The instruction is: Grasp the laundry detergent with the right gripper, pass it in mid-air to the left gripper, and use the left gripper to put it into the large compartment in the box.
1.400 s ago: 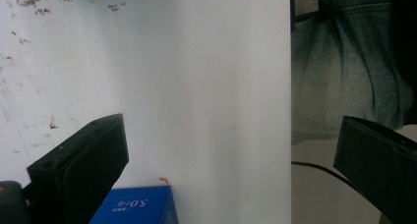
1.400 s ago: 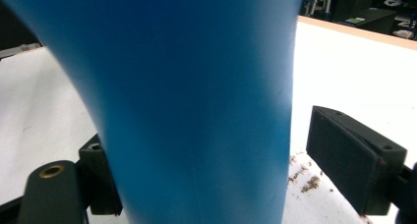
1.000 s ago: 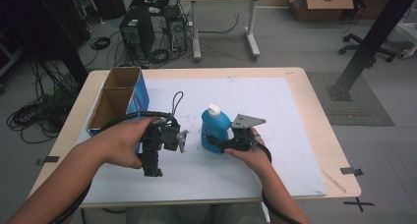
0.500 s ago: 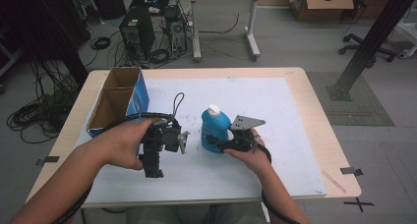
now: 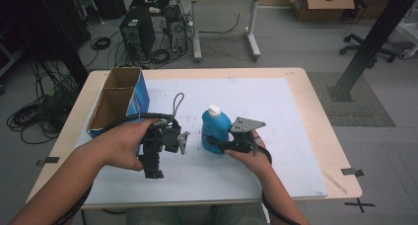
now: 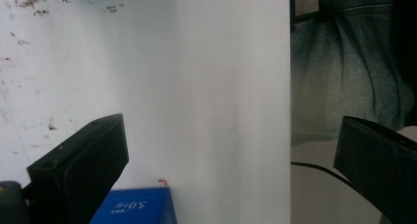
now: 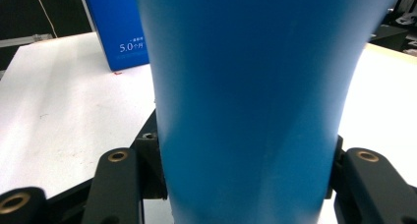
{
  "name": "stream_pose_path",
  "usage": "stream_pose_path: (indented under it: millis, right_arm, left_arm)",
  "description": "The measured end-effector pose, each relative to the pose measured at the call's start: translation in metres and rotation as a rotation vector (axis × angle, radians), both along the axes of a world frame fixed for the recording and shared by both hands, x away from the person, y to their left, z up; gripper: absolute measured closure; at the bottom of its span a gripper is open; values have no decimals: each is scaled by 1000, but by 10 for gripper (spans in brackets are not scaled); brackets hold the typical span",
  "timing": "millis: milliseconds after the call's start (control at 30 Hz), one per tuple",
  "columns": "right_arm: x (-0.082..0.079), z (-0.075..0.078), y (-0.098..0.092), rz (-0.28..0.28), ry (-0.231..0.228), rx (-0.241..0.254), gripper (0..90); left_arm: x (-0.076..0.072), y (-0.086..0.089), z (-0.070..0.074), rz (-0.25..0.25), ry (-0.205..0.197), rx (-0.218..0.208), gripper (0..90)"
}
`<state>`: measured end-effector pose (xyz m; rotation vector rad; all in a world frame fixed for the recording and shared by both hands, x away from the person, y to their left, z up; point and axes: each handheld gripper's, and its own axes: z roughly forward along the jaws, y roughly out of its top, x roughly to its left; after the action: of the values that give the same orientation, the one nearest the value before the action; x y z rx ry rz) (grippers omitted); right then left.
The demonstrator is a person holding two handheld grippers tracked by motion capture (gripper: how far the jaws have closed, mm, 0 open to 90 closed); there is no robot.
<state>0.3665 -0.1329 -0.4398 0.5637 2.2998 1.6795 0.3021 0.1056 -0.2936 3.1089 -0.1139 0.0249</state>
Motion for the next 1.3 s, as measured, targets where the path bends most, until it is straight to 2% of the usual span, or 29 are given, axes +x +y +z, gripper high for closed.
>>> stream_pose_path:
  millis: [233, 767, 867, 1000, 1067, 1100, 1133, 1167, 1300]
  right_arm:
    - [-1, 1, 0, -1, -7, -7, 453]
    - [1, 2, -5, -3, 6, 26, 459]
    - [3, 10, -10, -1, 1, 49, 459]
    - [4, 23, -16, 5, -18, 53, 459]
    - [4, 36, -20, 11, -39, 46, 459]
    - [4, 36, -20, 11, -39, 46, 459]
    - [4, 44, -23, 18, -47, 50, 459]
    - [4, 44, -23, 18, -47, 50, 459]
    - [1, 60, -28, 46, -60, 53, 459]
  left_arm:
    - [1, 0, 0, 0, 2, 2, 2]
    - [3, -3, 0, 9, 2, 2, 2]
    - [4, -5, -1, 12, 5, -1, 2]
    - [6, -6, -2, 21, 18, 2, 2]
    - [8, -7, -1, 27, 23, -2, 2]
    - [8, -7, -1, 27, 23, -2, 2]
    - [10, -8, 1, 23, 23, -3, 2]
    - [10, -8, 1, 23, 23, -3, 2]
    - [13, -10, 6, 38, 30, -10, 2]
